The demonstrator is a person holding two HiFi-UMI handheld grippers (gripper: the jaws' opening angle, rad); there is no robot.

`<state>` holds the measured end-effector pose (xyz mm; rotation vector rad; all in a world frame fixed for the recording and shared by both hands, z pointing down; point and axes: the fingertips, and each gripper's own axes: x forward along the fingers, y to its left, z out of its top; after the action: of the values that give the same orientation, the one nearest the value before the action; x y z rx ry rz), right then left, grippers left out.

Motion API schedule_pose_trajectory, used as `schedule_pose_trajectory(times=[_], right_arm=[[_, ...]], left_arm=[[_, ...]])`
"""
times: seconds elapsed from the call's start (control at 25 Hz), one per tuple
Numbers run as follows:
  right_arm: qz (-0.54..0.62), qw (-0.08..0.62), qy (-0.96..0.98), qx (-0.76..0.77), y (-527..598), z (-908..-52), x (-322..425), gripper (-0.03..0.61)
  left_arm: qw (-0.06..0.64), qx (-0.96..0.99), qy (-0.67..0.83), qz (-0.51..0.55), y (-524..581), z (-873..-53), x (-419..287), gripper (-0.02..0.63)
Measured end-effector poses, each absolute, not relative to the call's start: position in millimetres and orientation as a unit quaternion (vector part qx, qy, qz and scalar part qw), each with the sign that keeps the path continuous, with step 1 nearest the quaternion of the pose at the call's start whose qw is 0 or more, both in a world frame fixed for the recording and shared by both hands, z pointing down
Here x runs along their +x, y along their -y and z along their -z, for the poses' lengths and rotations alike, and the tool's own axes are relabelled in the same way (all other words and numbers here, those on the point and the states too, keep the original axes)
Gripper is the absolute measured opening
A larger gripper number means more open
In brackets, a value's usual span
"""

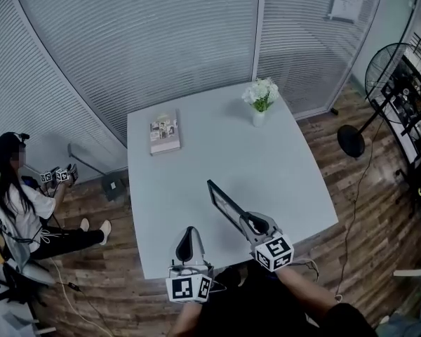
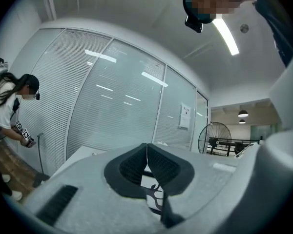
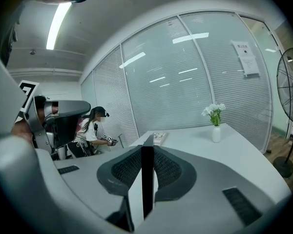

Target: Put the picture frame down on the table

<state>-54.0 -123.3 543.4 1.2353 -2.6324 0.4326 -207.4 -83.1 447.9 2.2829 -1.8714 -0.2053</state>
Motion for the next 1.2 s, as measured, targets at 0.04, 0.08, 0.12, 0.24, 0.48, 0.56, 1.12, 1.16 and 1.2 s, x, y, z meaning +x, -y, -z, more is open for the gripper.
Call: schedule_pose_trajectory(times=[0.04,0.08,0.12,0.24,0.48,0.56,1.12,1.16,1.2], right_arm=[[-0.149,0.101,0.891,0.416,128,-546,-54,0.072],[-0.15,0.101,0.892,0.414,134,-549,-54,0.072],[-0.152,0.102,0.893,0.411,140,-552,-53,0.072],[-0.159,0.108,0.897,0.399,158,-564,-53,0.072],[-0.178,0.119,0.905,0.369,194,-593,-51,0.072],[-0.185,0.122,0.905,0.362,204,-602,-49,0.072],[-0.219,0.134,0.904,0.342,240,-654,-33,0.072],[-0.217,0.137,0.904,0.343,242,-657,-30,0.072],[-0.215,0.141,0.903,0.344,244,-661,-27,0.072]], left_arm=[[0.092,0.768,0.63,0.068,87,-449,-206,0.02],[0.091,0.768,0.63,0.067,92,-449,-204,0.02],[0.091,0.767,0.632,0.067,97,-450,-202,0.02],[0.092,0.761,0.638,0.068,114,-451,-197,0.02],[0.102,0.751,0.649,0.068,148,-458,-184,0.02],[0.104,0.747,0.654,0.066,158,-462,-181,0.02],[0.117,0.738,0.663,0.052,189,-477,-162,0.02],[0.118,0.738,0.662,0.051,190,-477,-160,0.02],[0.119,0.739,0.661,0.05,192,-477,-158,0.02]])
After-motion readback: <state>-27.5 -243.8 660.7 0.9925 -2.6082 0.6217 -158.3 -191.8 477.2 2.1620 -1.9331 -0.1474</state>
